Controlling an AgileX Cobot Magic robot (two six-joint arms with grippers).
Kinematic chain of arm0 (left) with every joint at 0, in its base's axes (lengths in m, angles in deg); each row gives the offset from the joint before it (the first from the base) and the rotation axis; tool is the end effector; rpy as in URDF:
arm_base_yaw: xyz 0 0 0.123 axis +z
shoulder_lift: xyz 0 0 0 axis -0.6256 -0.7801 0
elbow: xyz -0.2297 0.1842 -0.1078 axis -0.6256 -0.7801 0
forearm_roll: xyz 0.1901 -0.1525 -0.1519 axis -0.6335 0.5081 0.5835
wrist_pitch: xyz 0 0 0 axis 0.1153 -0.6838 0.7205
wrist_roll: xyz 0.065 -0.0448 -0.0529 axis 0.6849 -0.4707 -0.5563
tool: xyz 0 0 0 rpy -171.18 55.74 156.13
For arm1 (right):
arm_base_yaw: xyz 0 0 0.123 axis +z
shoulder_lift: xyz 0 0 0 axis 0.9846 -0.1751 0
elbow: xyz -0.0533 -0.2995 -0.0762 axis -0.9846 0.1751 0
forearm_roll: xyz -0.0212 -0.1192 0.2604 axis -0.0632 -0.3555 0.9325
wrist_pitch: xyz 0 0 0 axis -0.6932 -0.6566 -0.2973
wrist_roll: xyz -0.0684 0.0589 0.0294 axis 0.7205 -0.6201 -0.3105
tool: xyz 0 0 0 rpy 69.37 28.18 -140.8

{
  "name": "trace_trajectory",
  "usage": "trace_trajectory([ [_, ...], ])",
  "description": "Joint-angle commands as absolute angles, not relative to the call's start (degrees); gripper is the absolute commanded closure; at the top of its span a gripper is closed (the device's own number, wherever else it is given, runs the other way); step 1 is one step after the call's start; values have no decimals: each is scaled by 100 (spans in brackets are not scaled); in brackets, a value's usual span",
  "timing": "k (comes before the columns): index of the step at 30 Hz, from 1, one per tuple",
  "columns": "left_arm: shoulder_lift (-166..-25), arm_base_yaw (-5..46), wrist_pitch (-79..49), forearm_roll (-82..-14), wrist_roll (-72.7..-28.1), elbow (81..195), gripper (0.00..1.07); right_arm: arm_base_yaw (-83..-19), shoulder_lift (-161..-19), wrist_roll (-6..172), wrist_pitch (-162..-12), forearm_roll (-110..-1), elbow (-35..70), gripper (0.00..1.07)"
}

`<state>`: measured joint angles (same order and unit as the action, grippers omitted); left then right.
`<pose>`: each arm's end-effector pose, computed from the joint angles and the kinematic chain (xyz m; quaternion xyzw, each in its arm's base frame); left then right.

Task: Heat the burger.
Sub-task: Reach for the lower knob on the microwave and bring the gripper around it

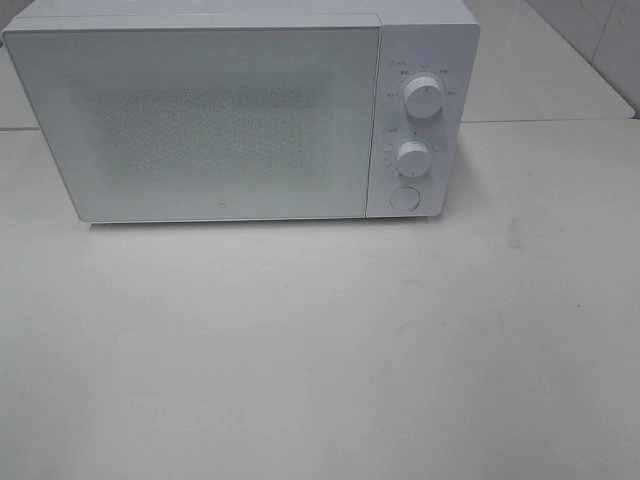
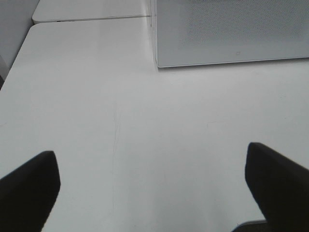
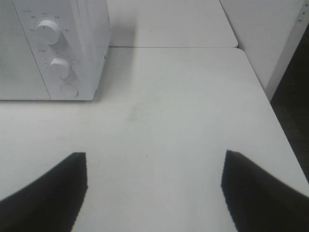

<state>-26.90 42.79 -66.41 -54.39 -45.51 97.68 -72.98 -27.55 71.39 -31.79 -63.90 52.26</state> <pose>-0.0030 -0.0122 0.2971 0.0387 0.8513 -0.0130 0.5231 0.0197 -0.0086 0.3291 -0.0037 0.8182 -0.0038 0.5748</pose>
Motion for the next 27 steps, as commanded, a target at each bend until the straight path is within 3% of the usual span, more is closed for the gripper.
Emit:
trace_trajectory([
  [1,-2541,4274,-6544,-5439,-4597,9756,9,-7327,-2950,7145,-3500,-6396,5221,32],
  [27,-2541,4274,-6544,-5439,-4597,9756,9,-7327,-5712,7088,-6302,-6247,5221,32],
])
